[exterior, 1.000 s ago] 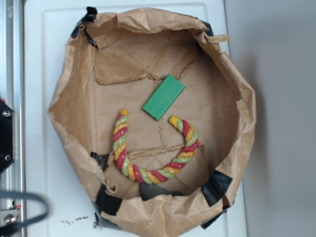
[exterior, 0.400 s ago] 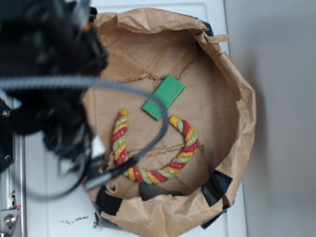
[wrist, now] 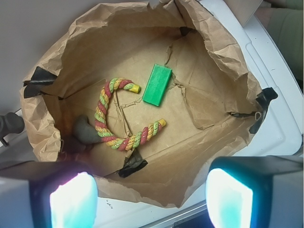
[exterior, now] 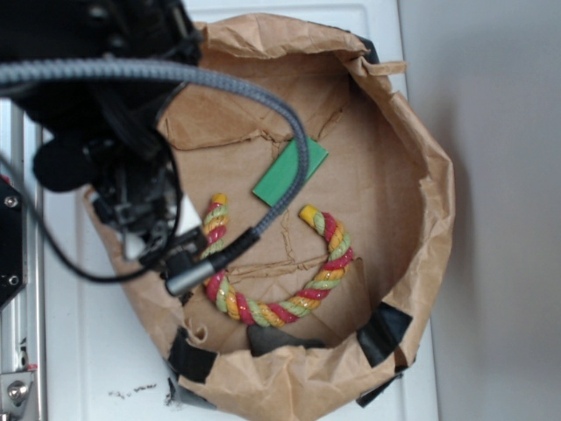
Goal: Grab the green block.
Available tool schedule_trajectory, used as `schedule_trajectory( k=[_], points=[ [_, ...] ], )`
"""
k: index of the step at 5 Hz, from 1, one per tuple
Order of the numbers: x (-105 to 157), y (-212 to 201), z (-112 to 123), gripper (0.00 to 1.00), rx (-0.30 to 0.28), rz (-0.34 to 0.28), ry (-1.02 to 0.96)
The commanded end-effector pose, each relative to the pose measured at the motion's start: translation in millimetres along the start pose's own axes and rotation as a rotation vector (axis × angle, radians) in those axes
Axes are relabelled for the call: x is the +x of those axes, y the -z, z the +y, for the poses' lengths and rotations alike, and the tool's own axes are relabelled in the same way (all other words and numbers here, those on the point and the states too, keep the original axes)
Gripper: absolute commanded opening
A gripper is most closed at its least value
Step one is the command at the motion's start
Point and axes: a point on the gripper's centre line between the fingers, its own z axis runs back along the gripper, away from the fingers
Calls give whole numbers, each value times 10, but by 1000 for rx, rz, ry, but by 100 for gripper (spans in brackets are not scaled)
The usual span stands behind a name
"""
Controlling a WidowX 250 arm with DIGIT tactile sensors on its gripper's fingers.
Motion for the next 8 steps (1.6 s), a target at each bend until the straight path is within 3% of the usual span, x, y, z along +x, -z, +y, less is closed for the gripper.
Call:
schedule_trajectory(
  k=[1, 2, 4, 5, 6, 8],
  points=[
    [220, 459, -63, 100, 33, -105, -71],
    [431, 844, -110, 100, 46, -171, -131],
    [683, 1196, -171, 100, 44, -223, -191],
    [716, 1309, -194, 100, 64, -218, -205],
    [764, 1487, -173, 100, 121, -201, -240],
    [738, 1635, 26, 100, 153, -234, -248]
  ],
)
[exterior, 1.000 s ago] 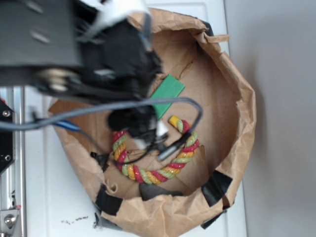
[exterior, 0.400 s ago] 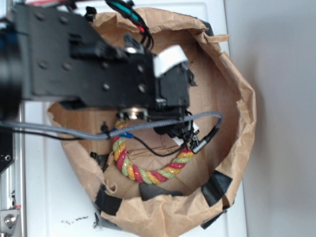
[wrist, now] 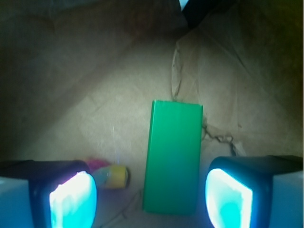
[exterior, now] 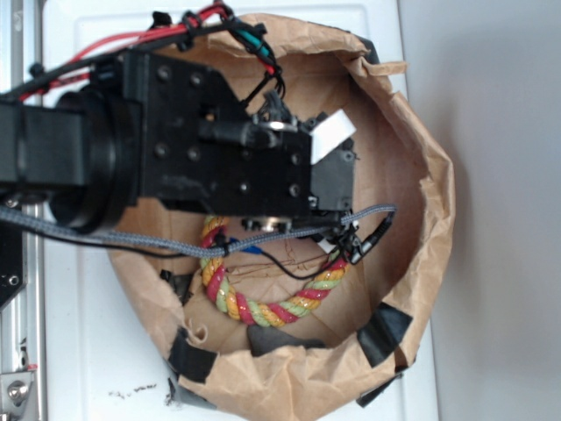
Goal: Grab the green block.
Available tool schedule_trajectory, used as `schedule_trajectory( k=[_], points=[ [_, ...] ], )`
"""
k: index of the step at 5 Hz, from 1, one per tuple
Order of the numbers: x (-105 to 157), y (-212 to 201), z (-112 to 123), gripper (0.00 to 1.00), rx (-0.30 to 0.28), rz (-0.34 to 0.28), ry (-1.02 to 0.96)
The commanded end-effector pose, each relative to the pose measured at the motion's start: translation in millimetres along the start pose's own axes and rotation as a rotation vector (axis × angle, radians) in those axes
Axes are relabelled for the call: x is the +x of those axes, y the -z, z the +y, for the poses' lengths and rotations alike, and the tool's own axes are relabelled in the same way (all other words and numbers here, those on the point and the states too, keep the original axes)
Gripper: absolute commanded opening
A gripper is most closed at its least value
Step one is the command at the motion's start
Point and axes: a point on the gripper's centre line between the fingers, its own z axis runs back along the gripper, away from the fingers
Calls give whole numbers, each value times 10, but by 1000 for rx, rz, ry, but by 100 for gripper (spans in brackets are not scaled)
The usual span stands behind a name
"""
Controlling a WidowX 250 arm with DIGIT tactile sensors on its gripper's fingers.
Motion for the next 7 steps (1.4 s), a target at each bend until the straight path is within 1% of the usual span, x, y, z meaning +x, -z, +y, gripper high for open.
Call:
schedule_trajectory(
  k=[1, 2, 3, 4, 7],
  points=[
    [119, 153, 109, 100, -8, -102, 1],
    [26, 228, 126, 100, 3, -120, 23],
    [-150, 396, 79, 100, 73, -147, 49],
    [-202, 380, 110, 0, 63, -154, 51],
    [-186, 242, 127, 0, 11, -170, 55]
  ],
)
